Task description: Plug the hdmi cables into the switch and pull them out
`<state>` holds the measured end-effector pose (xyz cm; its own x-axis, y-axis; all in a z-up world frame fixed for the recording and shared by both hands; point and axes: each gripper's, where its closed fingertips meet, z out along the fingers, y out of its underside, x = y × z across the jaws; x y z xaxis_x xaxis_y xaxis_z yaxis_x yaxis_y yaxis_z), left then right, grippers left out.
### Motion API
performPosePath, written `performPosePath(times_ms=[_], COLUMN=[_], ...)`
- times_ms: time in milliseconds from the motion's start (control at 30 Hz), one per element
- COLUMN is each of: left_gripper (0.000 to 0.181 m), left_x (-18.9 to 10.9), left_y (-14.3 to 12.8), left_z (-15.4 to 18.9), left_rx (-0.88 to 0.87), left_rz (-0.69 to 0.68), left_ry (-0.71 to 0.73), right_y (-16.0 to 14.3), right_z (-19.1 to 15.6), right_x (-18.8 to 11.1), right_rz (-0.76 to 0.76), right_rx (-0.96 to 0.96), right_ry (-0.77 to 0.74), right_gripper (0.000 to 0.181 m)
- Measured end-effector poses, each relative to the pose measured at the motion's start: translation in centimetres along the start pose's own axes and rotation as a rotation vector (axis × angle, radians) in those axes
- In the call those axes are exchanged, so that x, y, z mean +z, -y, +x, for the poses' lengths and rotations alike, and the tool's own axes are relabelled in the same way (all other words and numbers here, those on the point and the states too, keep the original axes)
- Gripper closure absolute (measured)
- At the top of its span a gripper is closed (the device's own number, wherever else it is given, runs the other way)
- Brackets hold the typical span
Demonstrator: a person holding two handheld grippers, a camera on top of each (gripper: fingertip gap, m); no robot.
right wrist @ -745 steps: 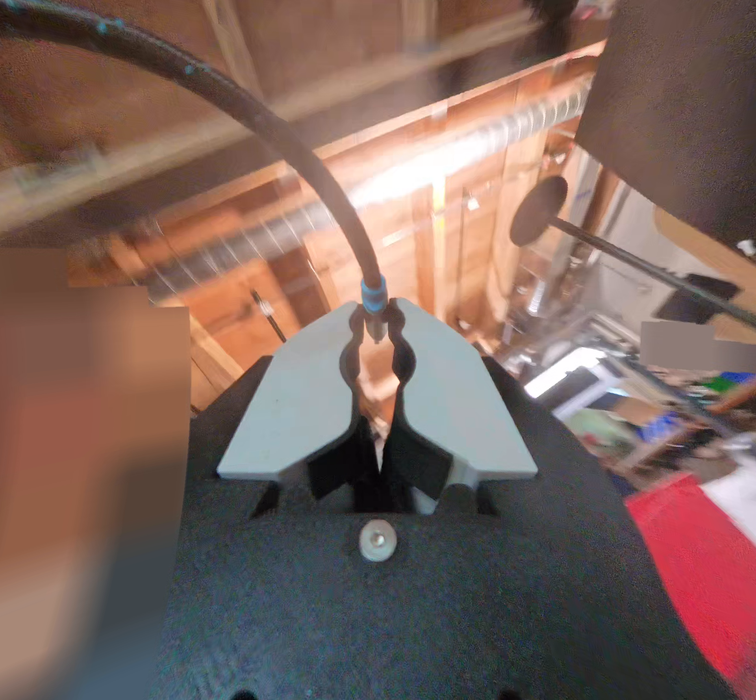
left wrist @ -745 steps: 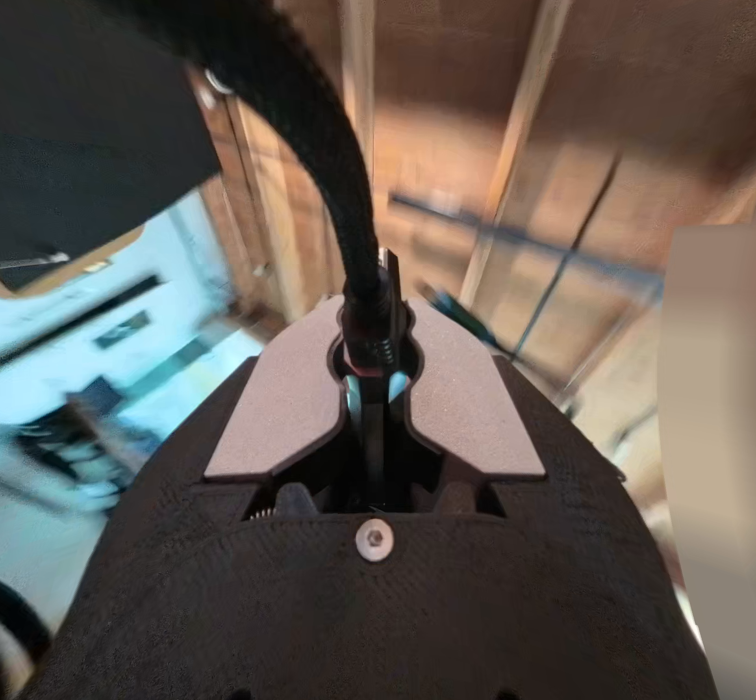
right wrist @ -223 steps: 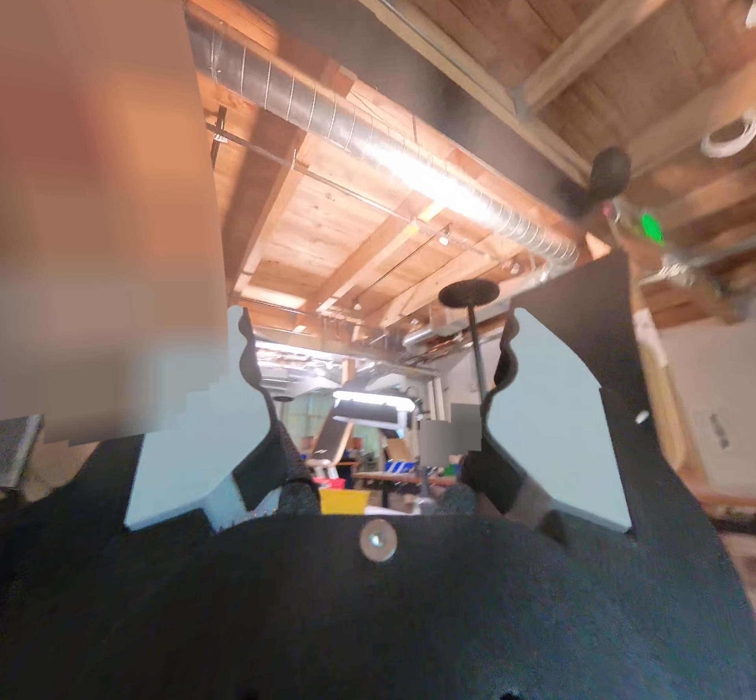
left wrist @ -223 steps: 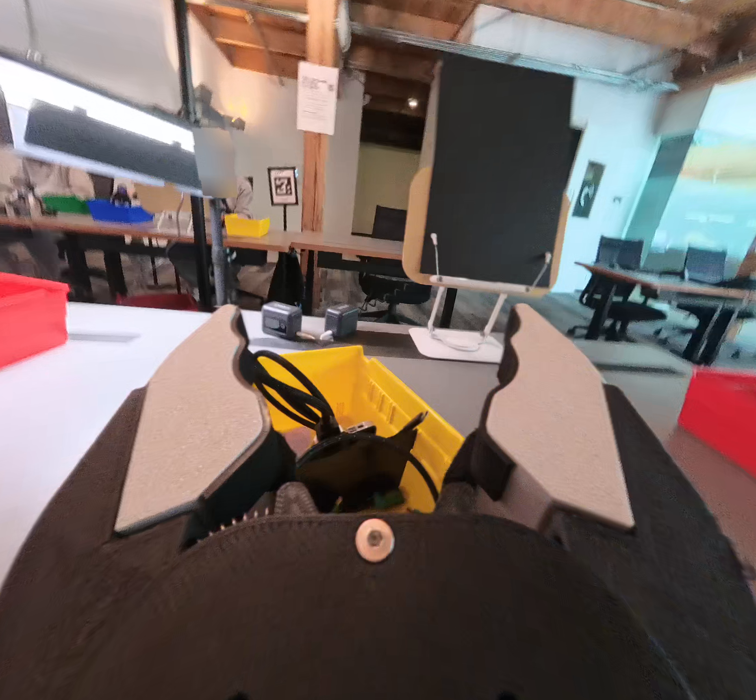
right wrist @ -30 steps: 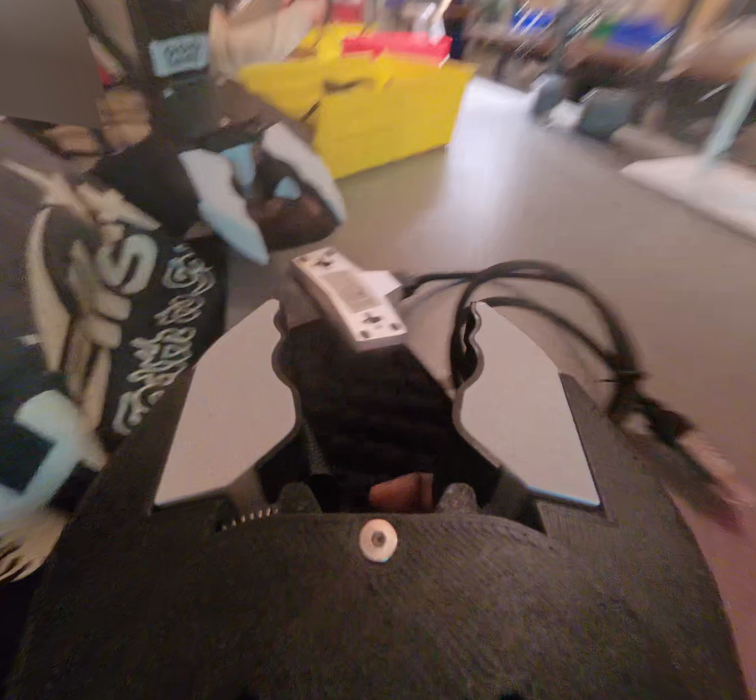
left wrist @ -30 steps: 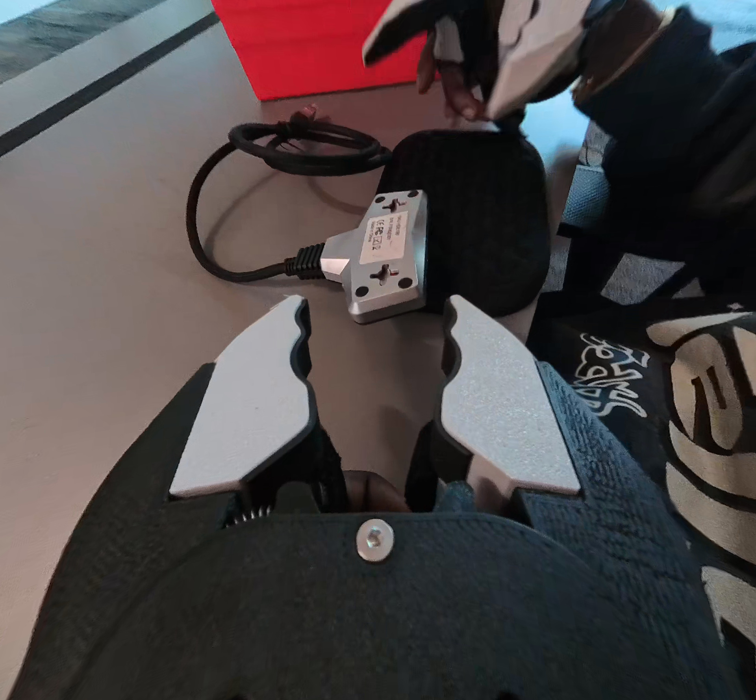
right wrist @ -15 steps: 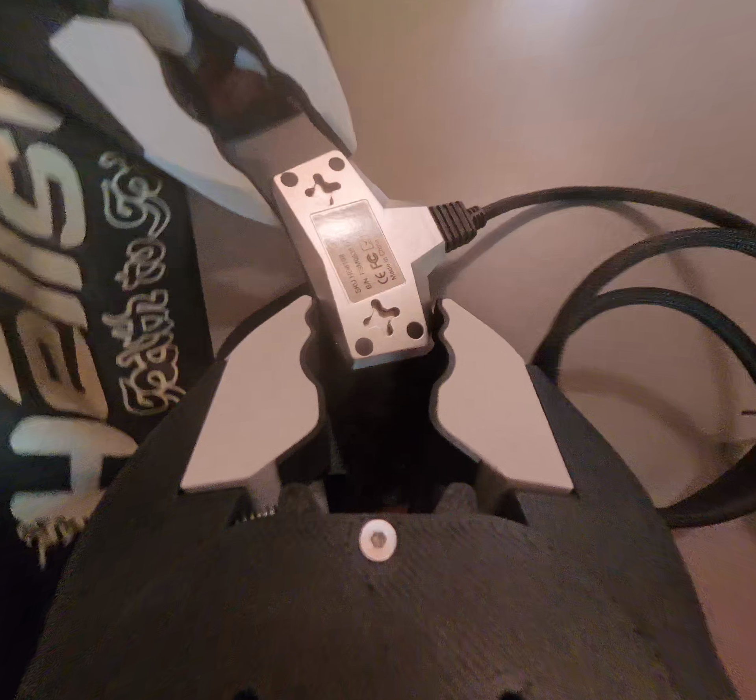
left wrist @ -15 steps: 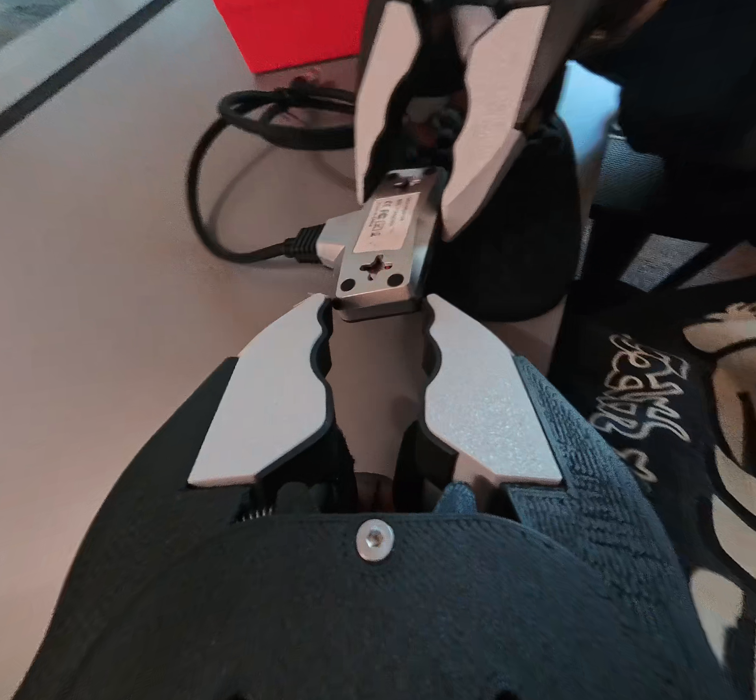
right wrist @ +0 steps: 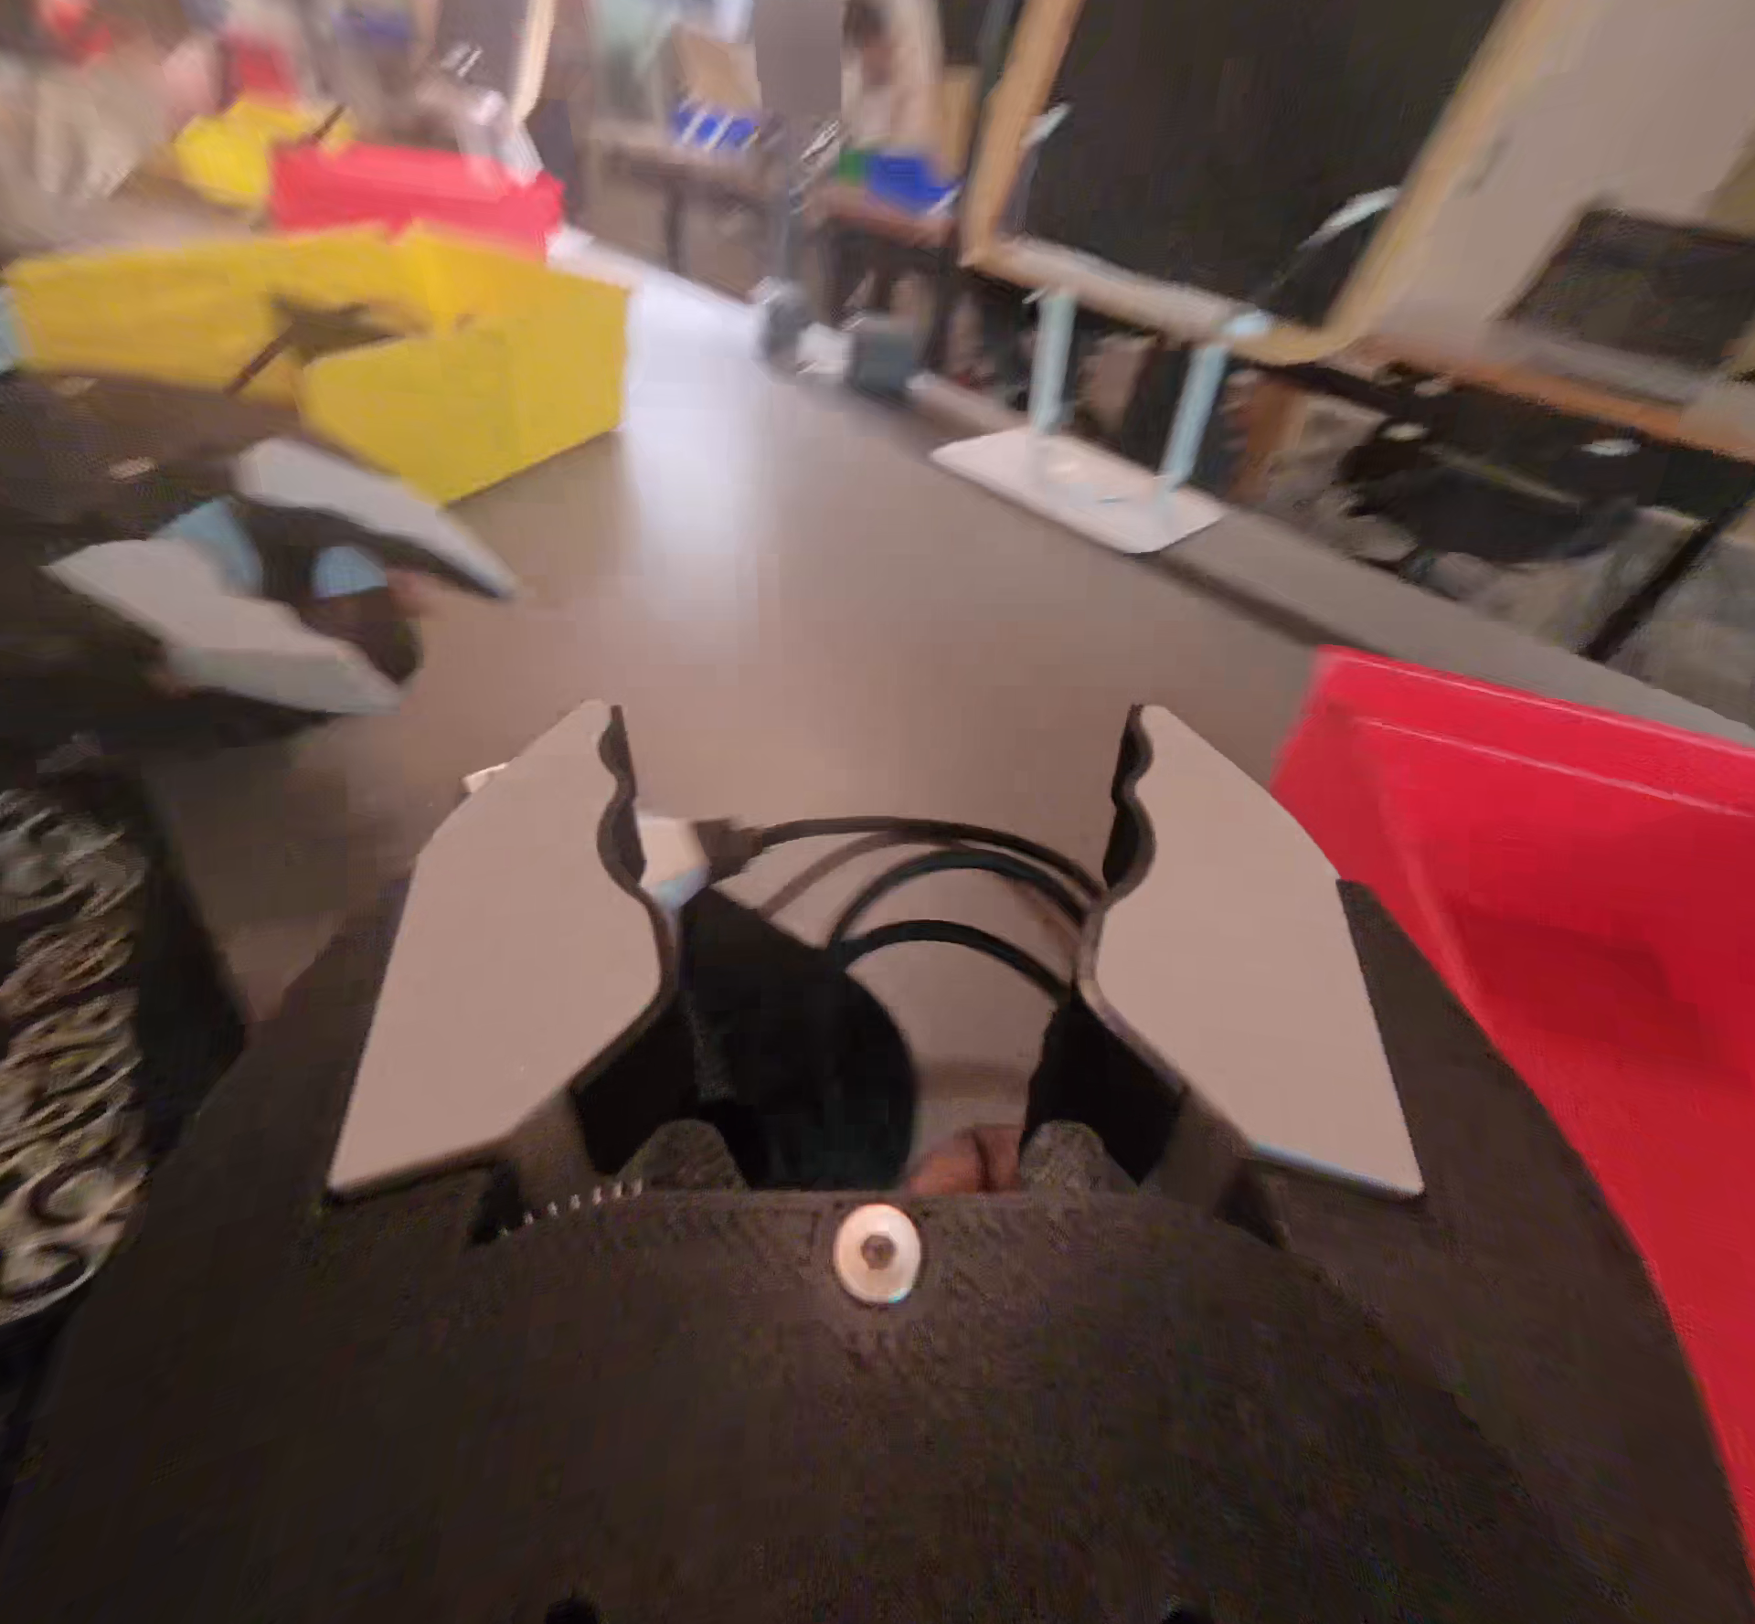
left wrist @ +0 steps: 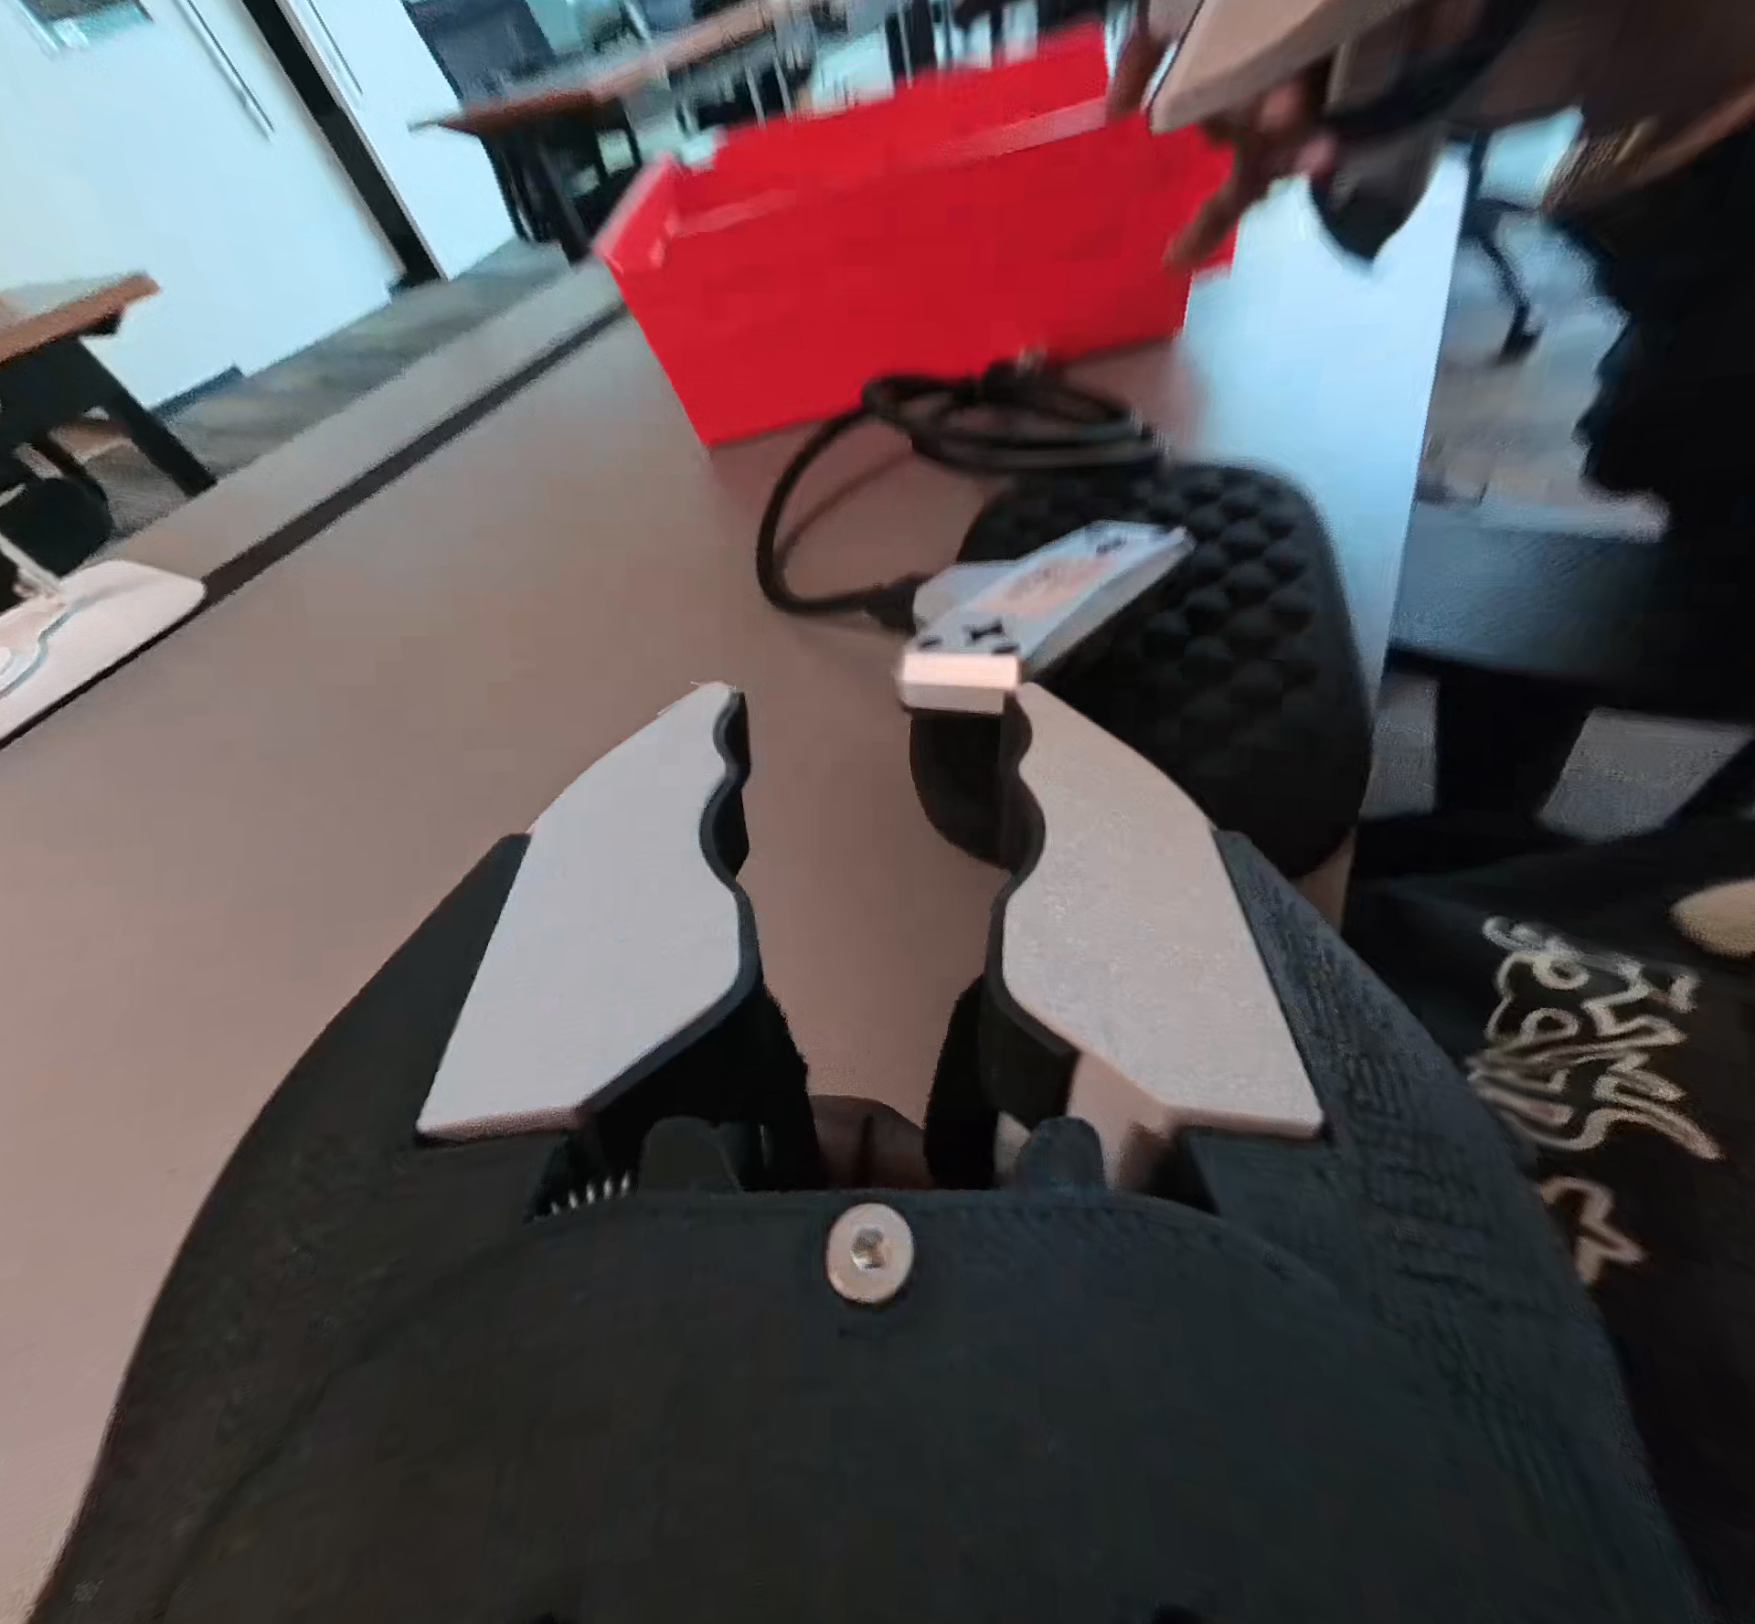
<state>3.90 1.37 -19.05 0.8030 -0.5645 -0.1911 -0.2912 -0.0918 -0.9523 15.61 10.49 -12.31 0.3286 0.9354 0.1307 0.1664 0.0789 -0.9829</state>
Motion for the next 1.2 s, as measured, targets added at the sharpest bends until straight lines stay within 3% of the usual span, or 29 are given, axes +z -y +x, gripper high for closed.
performPosePath(times_ms=[33, 167, 233, 367, 433, 533, 700, 767, 867, 1033, 1133, 1200], left_gripper=[0.131, 0.132, 0.134, 0.134, 0.134, 0.134, 0.134, 0.134, 0.134, 0.134, 0.134, 0.134], left_x=[-0.7, -3.1, -3.7, -3.4, -3.3, -3.2, -2.3, -1.9, -1.7, -1.4, -1.4, -1.5], left_y=[0.7, 2.4, 2.6, 2.4, 2.4, 2.2, 1.3, 1.0, 0.8, 0.5, 0.5, 0.5], left_z=[-0.5, -2.3, -2.7, -2.6, -2.4, -2.4, -2.1, -1.6, -1.1, -0.7, -0.5, -0.5], left_rx=[-0.043, -0.191, -0.223, -0.221, -0.204, -0.195, -0.136, -0.091, -0.029, 0.013, 0.023, 0.024], left_rz=[0.065, 0.266, 0.312, 0.289, 0.284, 0.268, 0.173, 0.140, 0.115, 0.091, 0.087, 0.092], left_ry=[0.005, 0.035, 0.040, 0.027, 0.028, 0.042, 0.078, 0.076, 0.077, 0.078, 0.076, 0.076], right_y=[-0.6, -6.6, -7.5, -8.2, -8.1, -5.5, 1.5, 2.7, 1.5, 0.1, -1.0, -3.6], right_z=[1.8, 6.4, 8.0, 10.0, 8.2, 5.3, -2.6, -4.9, -7.2, -7.8, -4.7, -1.7], right_x=[-0.4, -1.4, -1.7, -1.7, -0.7, 1.0, 2.4, 2.4, 3.3, 4.7, 6.3, 6.6], right_rz=[0.001, -0.314, -0.338, -0.351, -0.349, -0.208, 0.242, 0.360, 0.280, 0.203, 0.063, -0.187], right_rx=[0.039, 0.329, 0.348, 0.251, 0.190, 0.181, 0.126, 0.051, -0.082, -0.296, -0.232, -0.177], right_ry=[-0.056, -0.218, -0.294, -0.439, -0.337, -0.185, 0.175, 0.248, 0.290, 0.200, -0.023, -0.221], right_gripper=[0.085, 0.071, 0.080, 0.063, 0.065, 0.069, 0.063, 0.063, 0.050, 0.045, 0.051, 0.060])
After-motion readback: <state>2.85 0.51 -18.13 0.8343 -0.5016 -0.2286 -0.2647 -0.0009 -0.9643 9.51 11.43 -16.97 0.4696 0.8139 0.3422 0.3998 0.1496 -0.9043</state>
